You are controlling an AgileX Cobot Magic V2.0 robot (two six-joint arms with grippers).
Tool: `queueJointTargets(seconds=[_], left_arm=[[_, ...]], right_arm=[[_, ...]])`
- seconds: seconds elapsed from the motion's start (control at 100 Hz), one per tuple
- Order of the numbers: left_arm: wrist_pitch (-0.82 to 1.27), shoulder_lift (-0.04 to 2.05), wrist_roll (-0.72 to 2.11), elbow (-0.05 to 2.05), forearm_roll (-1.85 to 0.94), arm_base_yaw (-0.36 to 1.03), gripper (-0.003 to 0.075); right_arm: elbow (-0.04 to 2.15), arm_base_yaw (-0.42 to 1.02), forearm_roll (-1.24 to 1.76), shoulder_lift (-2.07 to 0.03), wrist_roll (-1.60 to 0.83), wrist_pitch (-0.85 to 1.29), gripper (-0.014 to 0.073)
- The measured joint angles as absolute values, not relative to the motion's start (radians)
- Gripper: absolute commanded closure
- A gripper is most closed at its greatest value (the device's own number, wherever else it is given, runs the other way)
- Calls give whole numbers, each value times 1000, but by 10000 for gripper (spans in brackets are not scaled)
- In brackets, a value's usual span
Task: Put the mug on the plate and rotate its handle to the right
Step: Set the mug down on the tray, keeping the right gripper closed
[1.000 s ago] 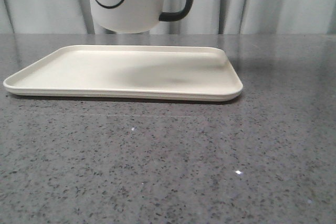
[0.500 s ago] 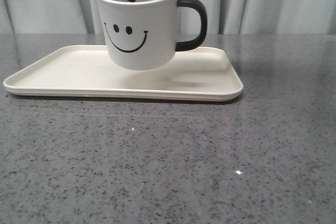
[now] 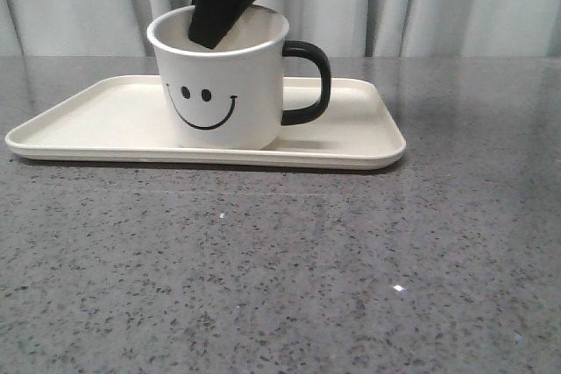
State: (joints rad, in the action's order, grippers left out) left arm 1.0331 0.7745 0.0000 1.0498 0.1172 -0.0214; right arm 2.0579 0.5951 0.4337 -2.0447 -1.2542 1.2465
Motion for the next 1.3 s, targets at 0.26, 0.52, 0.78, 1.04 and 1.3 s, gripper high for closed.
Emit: queueJointTargets(seconds=[0.26,0.52,0.78,1.04,1.3], left_arm=[[1033,774,0,1050,114,-21,740],[1033,774,0,1050,114,-21,740],[1033,774,0,1050,114,-21,740],[1033,774,0,1050,114,-21,740],[1033,774,0,1050,114,-21,740]], right_arm=[[2058,595,438,-2045,-1275,1246,658],[2058,595,485,-2045,-1277,1242,658],[2058,595,498,-2045,-1277,1242,658],[2058,595,495,-2045,-1277,1242,658],[2058,595,489,-2045,-1277,1242,658]])
